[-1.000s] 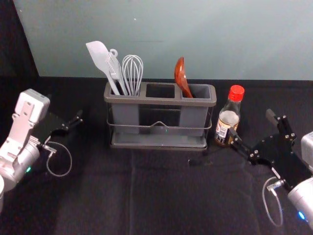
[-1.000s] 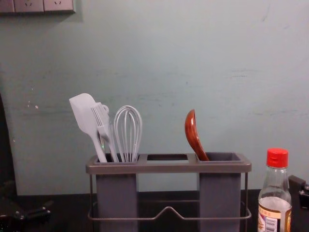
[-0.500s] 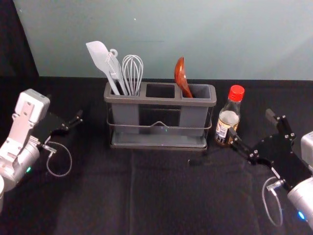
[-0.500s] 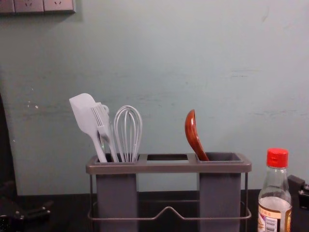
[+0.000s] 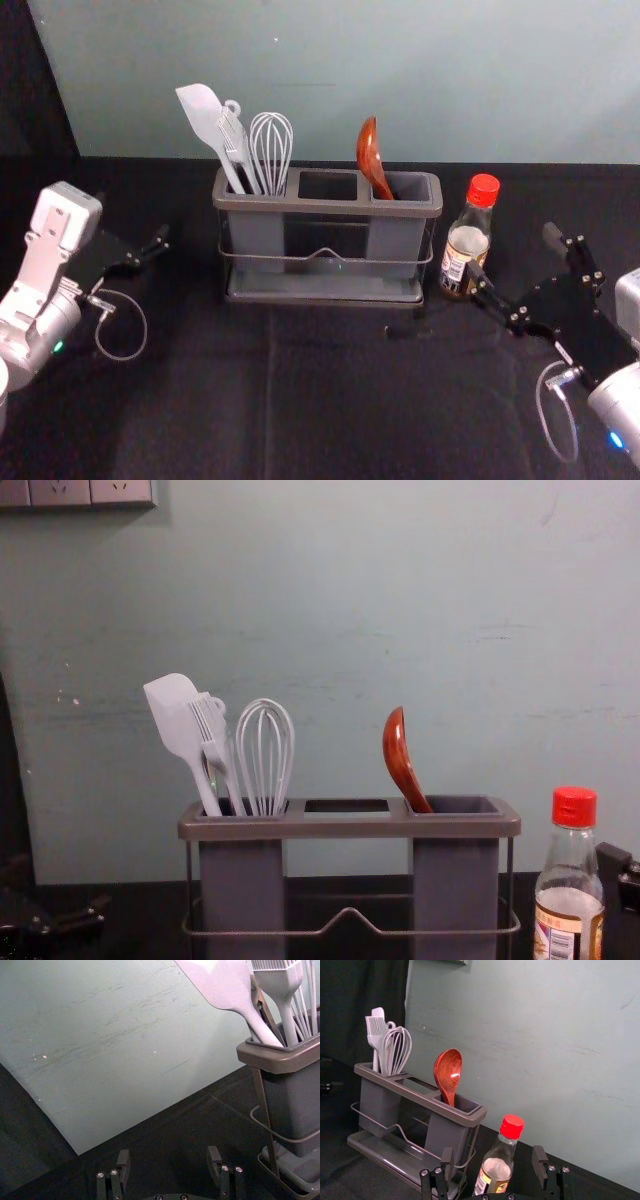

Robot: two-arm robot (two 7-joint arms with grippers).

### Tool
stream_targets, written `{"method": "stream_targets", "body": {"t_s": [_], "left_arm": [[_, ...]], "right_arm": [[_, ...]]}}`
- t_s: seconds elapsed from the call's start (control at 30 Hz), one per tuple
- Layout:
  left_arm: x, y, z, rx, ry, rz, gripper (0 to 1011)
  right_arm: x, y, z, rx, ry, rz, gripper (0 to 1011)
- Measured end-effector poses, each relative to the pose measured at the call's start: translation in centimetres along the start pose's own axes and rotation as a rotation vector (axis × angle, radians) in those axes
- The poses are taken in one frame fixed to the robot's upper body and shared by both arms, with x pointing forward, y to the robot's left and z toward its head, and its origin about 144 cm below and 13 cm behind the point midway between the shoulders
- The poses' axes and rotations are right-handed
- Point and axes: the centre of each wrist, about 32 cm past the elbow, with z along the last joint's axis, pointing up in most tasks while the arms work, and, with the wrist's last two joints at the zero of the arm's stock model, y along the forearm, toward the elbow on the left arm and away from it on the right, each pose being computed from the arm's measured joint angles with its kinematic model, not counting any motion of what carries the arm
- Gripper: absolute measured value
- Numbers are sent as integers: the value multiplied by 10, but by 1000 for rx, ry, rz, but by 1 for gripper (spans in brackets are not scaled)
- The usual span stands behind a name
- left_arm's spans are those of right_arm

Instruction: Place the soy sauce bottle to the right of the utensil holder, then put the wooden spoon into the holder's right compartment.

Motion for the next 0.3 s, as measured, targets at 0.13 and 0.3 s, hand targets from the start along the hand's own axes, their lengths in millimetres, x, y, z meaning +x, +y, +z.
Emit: {"method": "stream_targets", "body": {"t_s": [0.13,0.3], "left_arm": [[0,0,0,0,0,0,1005],[0,0,0,0,0,0,1005]], "right_arm": [[0,0,0,0,0,0,1004],[0,0,0,0,0,0,1004]]}}
